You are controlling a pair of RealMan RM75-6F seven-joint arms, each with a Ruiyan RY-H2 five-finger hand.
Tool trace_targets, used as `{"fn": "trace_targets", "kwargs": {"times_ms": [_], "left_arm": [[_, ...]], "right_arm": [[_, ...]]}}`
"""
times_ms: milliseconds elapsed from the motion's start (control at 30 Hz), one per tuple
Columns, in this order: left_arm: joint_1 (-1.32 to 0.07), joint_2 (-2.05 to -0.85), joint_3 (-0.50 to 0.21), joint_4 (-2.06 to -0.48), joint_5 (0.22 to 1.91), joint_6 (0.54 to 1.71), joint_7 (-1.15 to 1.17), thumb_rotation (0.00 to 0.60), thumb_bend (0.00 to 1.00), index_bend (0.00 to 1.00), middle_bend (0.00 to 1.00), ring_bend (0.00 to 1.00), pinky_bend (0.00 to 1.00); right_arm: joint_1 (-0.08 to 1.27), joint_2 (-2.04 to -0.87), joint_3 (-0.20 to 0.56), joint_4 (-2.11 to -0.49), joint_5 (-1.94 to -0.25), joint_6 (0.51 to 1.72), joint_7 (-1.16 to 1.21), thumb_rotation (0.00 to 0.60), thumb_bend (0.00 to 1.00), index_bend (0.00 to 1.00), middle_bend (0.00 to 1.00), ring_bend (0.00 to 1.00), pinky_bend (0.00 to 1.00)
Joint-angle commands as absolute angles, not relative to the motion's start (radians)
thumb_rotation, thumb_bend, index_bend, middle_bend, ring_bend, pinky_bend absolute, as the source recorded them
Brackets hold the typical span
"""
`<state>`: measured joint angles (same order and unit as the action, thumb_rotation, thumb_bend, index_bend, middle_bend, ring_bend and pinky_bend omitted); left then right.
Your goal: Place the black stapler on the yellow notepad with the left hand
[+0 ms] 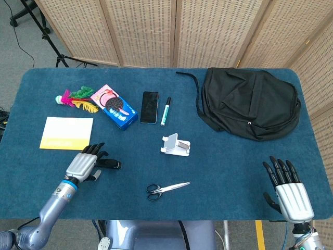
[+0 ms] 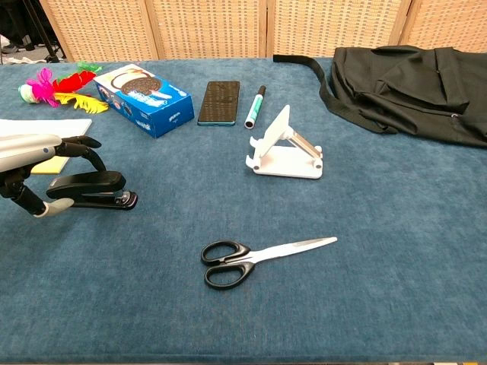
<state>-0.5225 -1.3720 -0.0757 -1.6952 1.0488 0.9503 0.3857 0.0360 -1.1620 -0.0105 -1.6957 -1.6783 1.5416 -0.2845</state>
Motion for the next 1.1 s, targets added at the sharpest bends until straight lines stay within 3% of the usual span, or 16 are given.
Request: {"fn": "trace_targets", "kwargs": {"times_ms": [33, 467, 1100], "left_arm": [[-0.529, -1.382, -0.069, -1.689, 1.036, 0.95, 0.398, 0.6, 0.44, 0.26, 0.02, 0.06, 0.08], [-0.521, -1.435, -0.064, -1.662, 1.066, 1.033, 0.406, 0.6, 0.56, 0.44, 0.16, 0.18, 0.17], [-0.527, -1.392, -0.075, -1.638, 1.074, 1.063, 0.42, 0.6, 0.58, 0.47, 0.19, 0.2, 0.19]], "right_arm": [[0.036, -1.161, -0.01, -1.696, -1.678, 1.542, -0.284, 0.6, 0.33, 0.07, 0.0, 0.0, 0.03], [0.033, -1.157, -0.008, -1.698, -1.679, 1.546, -0.276, 0.6, 0.34, 0.07, 0.0, 0.0, 0.02], [0.034, -1.156, -0.005, -1.699, -1.674, 1.542, -0.273, 0.6, 0.34, 0.07, 0.0, 0.0, 0.03]]}}
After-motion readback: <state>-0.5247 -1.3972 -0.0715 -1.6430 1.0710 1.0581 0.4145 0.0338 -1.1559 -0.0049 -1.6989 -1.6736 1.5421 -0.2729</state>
